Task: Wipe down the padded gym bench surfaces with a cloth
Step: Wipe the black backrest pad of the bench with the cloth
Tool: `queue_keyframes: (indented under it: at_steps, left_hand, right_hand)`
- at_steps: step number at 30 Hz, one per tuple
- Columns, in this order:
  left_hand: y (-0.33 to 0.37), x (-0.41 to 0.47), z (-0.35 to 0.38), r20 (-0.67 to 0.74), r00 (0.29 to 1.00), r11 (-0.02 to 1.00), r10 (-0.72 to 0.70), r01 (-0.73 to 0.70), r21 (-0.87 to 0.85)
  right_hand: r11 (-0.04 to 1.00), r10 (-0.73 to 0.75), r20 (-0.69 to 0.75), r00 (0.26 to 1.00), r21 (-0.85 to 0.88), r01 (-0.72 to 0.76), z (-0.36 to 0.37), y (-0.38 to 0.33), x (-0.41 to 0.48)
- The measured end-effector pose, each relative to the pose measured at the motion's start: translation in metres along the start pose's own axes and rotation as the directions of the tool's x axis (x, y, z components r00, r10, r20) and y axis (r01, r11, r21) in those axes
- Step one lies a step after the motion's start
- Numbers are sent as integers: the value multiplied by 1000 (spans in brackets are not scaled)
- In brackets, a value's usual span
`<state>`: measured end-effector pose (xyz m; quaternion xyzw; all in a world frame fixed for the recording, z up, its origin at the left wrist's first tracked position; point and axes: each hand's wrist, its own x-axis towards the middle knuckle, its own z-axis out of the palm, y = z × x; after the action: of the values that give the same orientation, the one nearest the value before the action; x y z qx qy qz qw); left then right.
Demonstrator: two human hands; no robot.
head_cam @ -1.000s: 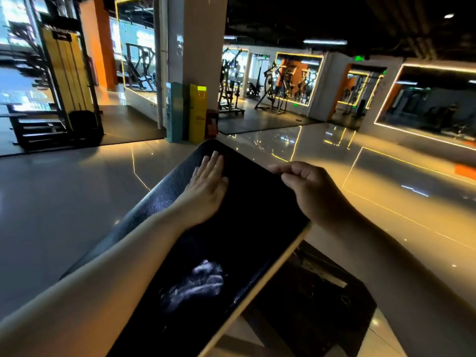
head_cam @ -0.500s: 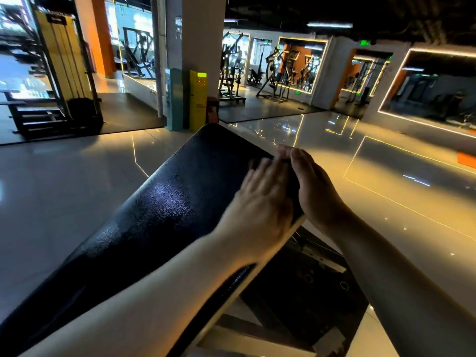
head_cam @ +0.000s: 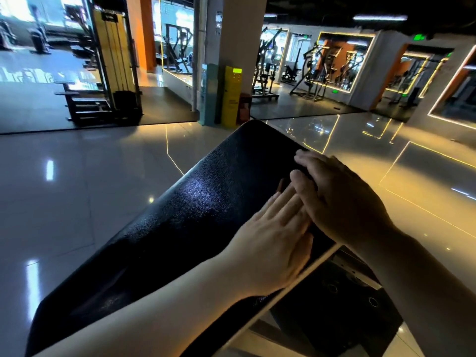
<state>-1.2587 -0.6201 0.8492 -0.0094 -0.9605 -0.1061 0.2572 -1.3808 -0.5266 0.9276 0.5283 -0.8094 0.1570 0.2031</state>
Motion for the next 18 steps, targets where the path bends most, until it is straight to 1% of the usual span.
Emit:
queue_keyframes:
  at_steps: [1,2,4,5,6,7,9,10,11,12,13,15,16,17,18]
  left_hand:
    - [-14,1,0,6,999,999,-36,36,-12]
    - [-28,5,-1,3,995,994,-104,104,-28]
    - [-44,18,-4,-4,963,959,-271,270,-85]
    - [-42,23,-2,-3,948,944,-317,315,-101]
    - [-34,25,-1,-8,947,942,-323,320,-95]
    - [-23,22,0,-18,959,956,-284,281,-87]
    - [-6,7,1,-23,991,987,-130,127,-98]
    - [-10,0,0,-15,997,992,-73,71,-108]
    - [-21,0,-1,-17,998,992,-58,56,-115]
    - [-36,4,-2,-26,995,988,-94,90,-126]
    - [-50,11,-3,-29,985,976,-167,161,-148]
    - [-67,25,-9,-14,940,913,-340,326,-244]
    - [-64,30,-11,-4,921,881,-390,372,-291]
    - [-55,32,-12,1,916,865,-401,379,-328]
    - [-42,30,-11,-6,930,873,-368,343,-348]
  right_hand:
    - [1000,-23,13,1000,-16,23,3,-1,1]
    - [999,-32,12,999,-23,32,6,-1,2]
    - [1000,-1,-18,1000,13,2,8,0,3]
    - [1000,11,-31,999,26,-10,8,1,3]
    - [1000,14,-40,999,24,-13,8,1,2]
    - [1000,11,-40,999,14,-11,8,1,2]
    - [1000,1,-26,1000,1,-1,9,1,2]
    - [1000,-1,-19,1000,-8,1,10,1,2]
    - [1000,-1,-17,1000,-20,1,11,1,1]
    - [1000,1,-18,1000,-31,-2,11,2,2]
    - [999,4,-23,1000,-38,-5,12,2,2]
    - [1000,9,-27,1000,-28,-9,13,2,1]
    - [1000,10,-29,1000,-20,-11,13,1,0]
    - [1000,10,-39,999,-11,-10,12,1,-1]
    - [1000,9,-58,998,1,-9,12,1,-2]
